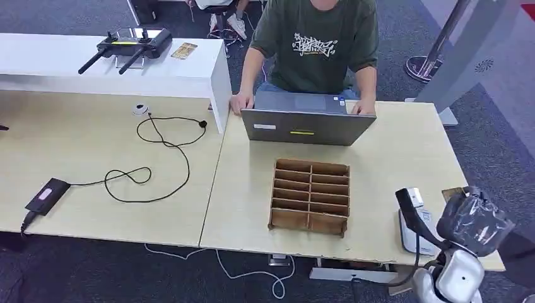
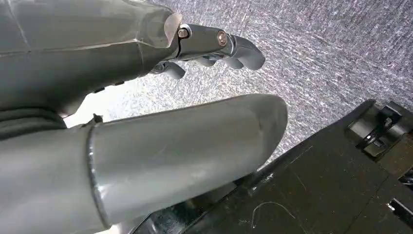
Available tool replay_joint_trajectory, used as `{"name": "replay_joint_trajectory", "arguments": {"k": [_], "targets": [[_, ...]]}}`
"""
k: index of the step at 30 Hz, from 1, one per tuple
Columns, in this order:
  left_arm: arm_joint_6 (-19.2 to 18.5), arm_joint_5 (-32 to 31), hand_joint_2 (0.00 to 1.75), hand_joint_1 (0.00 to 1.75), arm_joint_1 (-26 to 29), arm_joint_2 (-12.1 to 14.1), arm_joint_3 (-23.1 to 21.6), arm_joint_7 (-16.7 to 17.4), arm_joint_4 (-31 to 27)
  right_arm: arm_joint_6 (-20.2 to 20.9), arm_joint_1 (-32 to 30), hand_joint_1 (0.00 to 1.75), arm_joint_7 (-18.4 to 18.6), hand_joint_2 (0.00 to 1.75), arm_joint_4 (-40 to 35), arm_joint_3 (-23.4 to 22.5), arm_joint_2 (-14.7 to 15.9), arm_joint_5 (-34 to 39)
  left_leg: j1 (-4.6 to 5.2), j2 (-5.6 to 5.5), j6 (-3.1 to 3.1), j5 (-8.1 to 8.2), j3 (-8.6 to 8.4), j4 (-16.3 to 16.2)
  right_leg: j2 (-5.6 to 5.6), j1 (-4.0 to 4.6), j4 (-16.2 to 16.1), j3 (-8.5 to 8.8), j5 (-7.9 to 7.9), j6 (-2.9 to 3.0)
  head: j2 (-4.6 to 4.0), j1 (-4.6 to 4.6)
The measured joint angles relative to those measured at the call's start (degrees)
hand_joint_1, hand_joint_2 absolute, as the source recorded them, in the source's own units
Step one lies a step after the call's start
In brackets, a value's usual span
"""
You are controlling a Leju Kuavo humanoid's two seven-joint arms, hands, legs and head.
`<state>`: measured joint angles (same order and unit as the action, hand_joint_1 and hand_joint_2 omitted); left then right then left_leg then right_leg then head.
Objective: Pass the card to the sensor for recognition and then transmit it.
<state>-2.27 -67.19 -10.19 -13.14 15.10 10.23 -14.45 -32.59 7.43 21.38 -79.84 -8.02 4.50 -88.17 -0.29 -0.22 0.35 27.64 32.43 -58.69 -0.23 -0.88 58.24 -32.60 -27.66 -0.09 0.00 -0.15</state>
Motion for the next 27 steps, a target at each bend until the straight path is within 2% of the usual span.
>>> {"name": "replay_joint_trajectory", "arguments": {"k": [27], "targets": [[-0.3,0.4,0.0,0.0,0.0,-0.1,0.0,-0.7,0.0,-1.3,9.4,1.75,-3.5,1.75,4.9,3.7,0.3,0.0,0.0,-0.02,0.01,-0.03,0.02,0.0,-0.02,0.0,0.0,-0.01,0.01,0.01,0.0,0.0]]}}
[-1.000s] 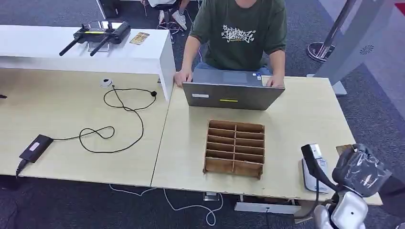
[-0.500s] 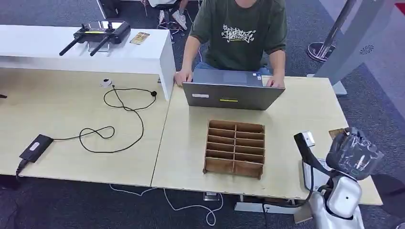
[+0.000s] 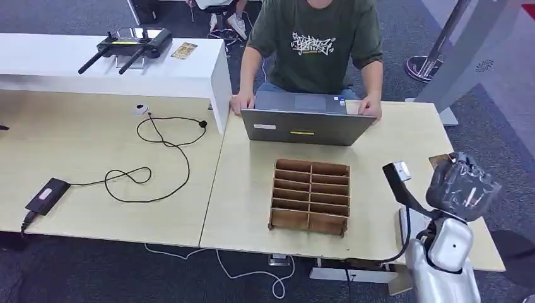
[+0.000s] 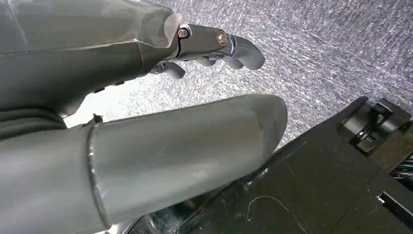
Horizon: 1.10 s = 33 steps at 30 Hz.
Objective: Pass the card to the sensor for recognition and then transmit it.
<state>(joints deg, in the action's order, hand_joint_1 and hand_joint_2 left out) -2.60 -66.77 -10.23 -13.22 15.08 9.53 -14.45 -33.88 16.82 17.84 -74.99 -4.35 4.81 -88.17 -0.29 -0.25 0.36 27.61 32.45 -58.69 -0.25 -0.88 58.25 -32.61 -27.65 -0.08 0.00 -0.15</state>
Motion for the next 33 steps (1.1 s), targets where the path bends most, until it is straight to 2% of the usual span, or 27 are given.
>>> {"name": "replay_joint_trajectory", "arguments": {"k": [9,21,33], "targets": [[0.0,0.0,0.0,0.0,0.0,0.0,-0.1,0.0,0.0,-0.6,4.6,1.75,-0.7,1.75,2.5,2.4,0.0,0.0,0.0,0.02,0.0,-0.01,-0.01,0.0,0.02,0.0,0.0,0.0,0.01,0.02,0.0,0.02],[-0.4,0.0,0.0,0.0,-0.1,-0.1,-1.0,-0.3,0.0,-0.6,15.0,1.75,-3.0,1.75,8.8,8.6,-0.8,0.0,0.0,0.01,0.03,-0.07,0.0,0.0,0.01,0.01,0.0,0.0,0.04,0.03,0.0,0.02],[-0.9,0.3,0.0,0.0,-0.4,-0.2,-1.7,-0.3,0.0,-0.2,23.1,1.75,-5.4,1.75,16.2,13.6,-4.4,0.0,-0.02,0.0,0.07,-0.1,0.01,0.0,0.0,0.02,0.1,-0.03,0.08,0.09,0.0,0.0]]}}
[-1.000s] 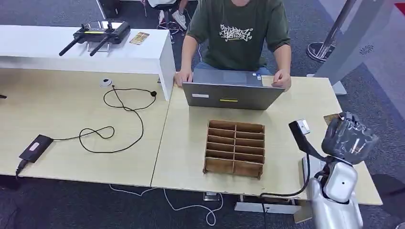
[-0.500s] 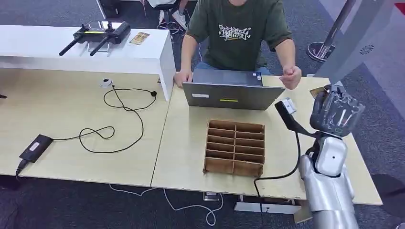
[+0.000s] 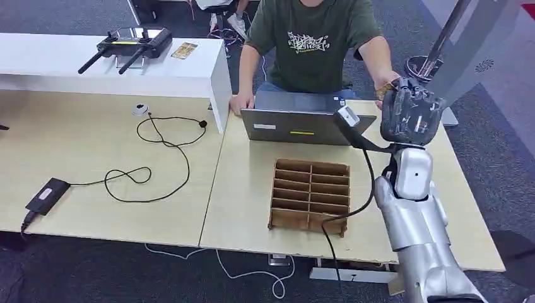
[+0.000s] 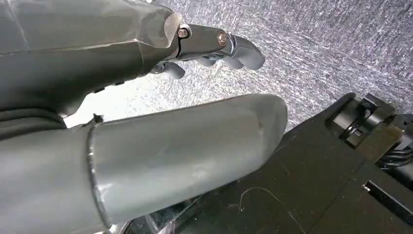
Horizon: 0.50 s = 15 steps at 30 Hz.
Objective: Pass the card to the sensor for recognition and then transmit it.
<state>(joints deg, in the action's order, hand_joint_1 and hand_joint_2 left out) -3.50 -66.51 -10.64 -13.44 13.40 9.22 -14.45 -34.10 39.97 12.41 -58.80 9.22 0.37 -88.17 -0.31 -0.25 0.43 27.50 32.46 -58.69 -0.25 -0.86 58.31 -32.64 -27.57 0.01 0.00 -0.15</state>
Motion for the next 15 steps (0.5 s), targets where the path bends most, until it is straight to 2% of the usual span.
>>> {"name": "replay_joint_trajectory", "arguments": {"k": [15], "targets": [[-0.7,0.0,0.0,0.0,-0.6,-0.1,-1.0,0.0,0.0,2.2,11.9,1.75,0.8,1.75,12.9,7.3,-3.5,0.0,0.0,-0.01,0.05,-0.04,0.01,0.0,0.0,0.0,0.0,-0.01,0.02,0.02,0.0,0.0]]}}
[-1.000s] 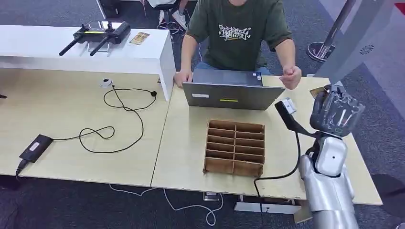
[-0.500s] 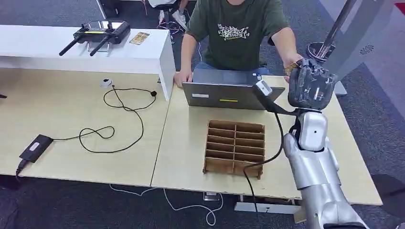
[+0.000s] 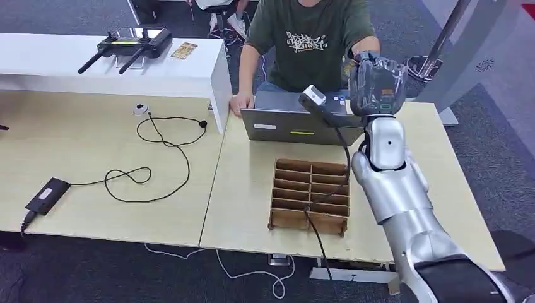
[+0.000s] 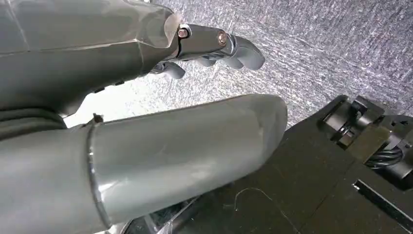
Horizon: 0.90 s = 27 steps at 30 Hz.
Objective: Pass the card to the sensor for recognition and then transmit it.
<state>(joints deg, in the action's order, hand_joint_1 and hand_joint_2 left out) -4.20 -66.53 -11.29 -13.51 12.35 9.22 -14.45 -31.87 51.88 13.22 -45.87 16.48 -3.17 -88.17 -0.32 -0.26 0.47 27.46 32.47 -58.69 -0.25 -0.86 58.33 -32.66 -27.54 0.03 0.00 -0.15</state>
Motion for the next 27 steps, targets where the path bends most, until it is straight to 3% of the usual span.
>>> {"name": "replay_joint_trajectory", "arguments": {"k": [11,24,25,26,27], "targets": [[-0.2,-0.5,0.0,0.0,-0.1,0.0,-0.6,0.1,0.0,-0.2,4.4,1.75,1.7,1.75,7.6,2.5,-1.3,0.0,0.0,-0.02,0.0,0.0,0.02,0.0,-0.01,0.0,0.0,-0.02,0.0,0.0,0.0,0.0],[-0.7,-0.9,0.0,0.0,-0.2,0.0,-1.5,0.5,0.0,-0.3,4.8,1.75,2.1,1.75,9.6,2.7,-1.3,0.0,0.0,0.0,0.0,0.0,0.02,0.0,0.01,0.0,0.0,-0.05,0.0,0.0,0.0,0.0],[-0.7,-0.9,0.0,0.0,-0.2,0.0,-1.5,0.5,0.0,-0.3,4.8,1.33,2.0,1.75,9.7,2.7,-1.3,0.0,0.0,0.0,0.0,0.0,0.02,0.0,0.01,0.0,0.0,-0.06,0.0,0.0,0.0,0.0],[-0.7,-0.9,0.0,0.0,-0.2,0.0,-1.5,0.5,0.0,-0.3,4.8,1.12,1.9,1.75,9.8,2.7,-1.3,0.0,0.0,0.0,0.0,0.0,0.02,0.0,0.01,0.0,0.0,-0.06,0.0,0.0,0.0,0.0],[-0.7,-0.9,0.0,0.0,-0.2,0.0,-1.5,0.5,0.0,-0.3,4.8,0.33,1.8,1.75,9.9,2.7,-1.3,0.0,0.0,0.0,0.0,0.0,0.02,0.0,0.01,0.0,0.0,-0.06,0.0,0.0,0.0,0.0]]}}
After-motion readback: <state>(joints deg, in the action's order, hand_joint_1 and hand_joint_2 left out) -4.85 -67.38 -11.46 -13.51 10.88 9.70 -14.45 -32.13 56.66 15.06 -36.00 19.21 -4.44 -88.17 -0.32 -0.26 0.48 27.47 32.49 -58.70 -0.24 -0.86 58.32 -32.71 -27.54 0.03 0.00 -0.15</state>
